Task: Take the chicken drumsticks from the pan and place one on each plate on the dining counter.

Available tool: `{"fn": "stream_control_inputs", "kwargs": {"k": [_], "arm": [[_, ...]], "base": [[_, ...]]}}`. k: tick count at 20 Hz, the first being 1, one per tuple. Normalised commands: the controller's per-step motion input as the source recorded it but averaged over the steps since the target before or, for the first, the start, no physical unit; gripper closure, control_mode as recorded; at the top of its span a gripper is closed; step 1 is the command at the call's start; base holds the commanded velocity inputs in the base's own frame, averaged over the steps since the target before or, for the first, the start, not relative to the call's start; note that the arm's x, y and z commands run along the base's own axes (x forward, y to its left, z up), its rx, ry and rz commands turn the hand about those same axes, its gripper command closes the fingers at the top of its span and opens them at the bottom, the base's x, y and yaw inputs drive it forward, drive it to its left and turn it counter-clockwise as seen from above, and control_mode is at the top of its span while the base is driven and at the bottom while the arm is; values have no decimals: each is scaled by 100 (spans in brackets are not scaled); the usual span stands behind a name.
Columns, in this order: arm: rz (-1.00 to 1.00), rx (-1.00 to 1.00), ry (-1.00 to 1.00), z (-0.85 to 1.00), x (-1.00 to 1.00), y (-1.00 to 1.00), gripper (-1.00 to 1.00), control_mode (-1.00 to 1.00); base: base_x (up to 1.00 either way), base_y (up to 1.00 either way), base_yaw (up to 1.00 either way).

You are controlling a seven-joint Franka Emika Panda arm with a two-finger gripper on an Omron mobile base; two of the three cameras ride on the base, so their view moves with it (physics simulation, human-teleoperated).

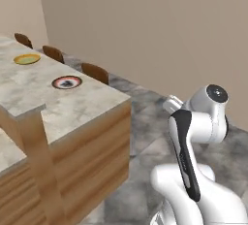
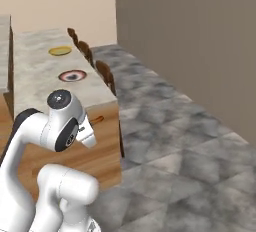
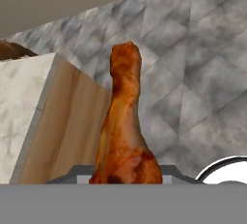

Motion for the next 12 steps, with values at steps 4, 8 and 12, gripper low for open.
{"fn": "stream_control_inputs", "kwargs": {"k": [4,8,12], "arm": [[0,0,0,0,0,0,100,100],[0,0,0,0,0,0,100,100],[0,0,0,0,0,0,100,100]], "base": [[55,-100,24],[85,-100,18],[88,-100,31]]}}
